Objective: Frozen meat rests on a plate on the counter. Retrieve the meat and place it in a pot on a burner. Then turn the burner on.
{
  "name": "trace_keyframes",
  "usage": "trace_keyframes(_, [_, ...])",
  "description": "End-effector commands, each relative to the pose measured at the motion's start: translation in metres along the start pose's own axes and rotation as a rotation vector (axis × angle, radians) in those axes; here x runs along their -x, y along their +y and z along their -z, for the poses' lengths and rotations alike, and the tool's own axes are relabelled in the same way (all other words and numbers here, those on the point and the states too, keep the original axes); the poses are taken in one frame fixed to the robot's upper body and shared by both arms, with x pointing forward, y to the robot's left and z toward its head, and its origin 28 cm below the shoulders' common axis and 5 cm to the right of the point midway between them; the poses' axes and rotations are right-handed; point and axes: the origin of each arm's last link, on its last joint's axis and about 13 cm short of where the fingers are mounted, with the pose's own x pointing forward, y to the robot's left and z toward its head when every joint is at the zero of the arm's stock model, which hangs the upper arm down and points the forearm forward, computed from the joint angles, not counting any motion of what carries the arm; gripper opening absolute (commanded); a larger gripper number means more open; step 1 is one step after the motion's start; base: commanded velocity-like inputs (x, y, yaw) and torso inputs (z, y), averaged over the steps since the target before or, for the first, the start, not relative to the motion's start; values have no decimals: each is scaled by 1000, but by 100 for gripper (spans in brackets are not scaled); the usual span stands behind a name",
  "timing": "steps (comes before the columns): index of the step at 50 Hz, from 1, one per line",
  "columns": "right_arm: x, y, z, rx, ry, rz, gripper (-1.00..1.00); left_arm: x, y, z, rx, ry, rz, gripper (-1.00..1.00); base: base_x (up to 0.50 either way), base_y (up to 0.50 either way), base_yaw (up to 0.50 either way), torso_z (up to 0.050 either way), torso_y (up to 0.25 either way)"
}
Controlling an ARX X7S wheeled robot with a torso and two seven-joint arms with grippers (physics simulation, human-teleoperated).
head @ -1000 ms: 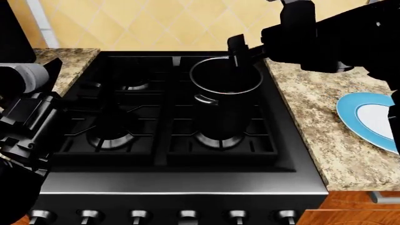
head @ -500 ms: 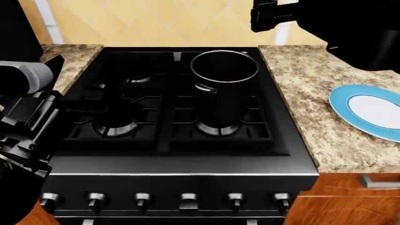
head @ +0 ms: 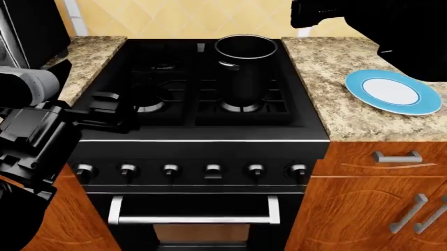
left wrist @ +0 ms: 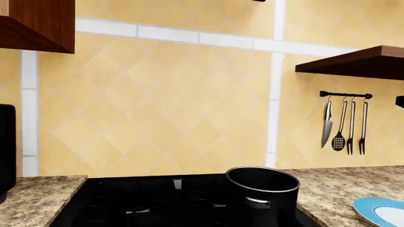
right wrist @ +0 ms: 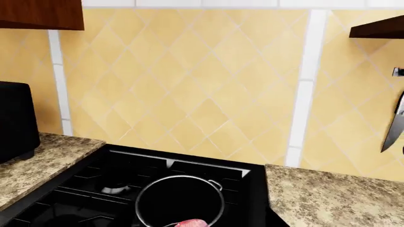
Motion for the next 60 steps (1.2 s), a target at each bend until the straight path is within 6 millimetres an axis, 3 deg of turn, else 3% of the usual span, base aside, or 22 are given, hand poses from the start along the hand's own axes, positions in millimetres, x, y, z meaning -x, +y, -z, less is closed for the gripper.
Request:
trace_keyframes(1, [3,-1,1,0,-9,3,100,1,-1,0,-6,-3,-2,100,0,0,0,0,0])
trace_keyframes(26, [3,-1,7,-15,-18,3,100,4,-1,2,20,-103,31,100,0,-106,0,0,0])
trace_keyframes(34, [9,4,8,-35,-72,7,100,5,-2,6,-7,-57,25,100,0,0,0,-46,0])
trace_keyframes(51, [66,28,43,-43,-205,62,100,7,-4,6,-7,-62,39,100,0,0,0,-50,0])
trace_keyframes(60, [83,38,66,-34,-221,74,100,7,-8,6,-1,-63,49,100,0,0,0,-50,0])
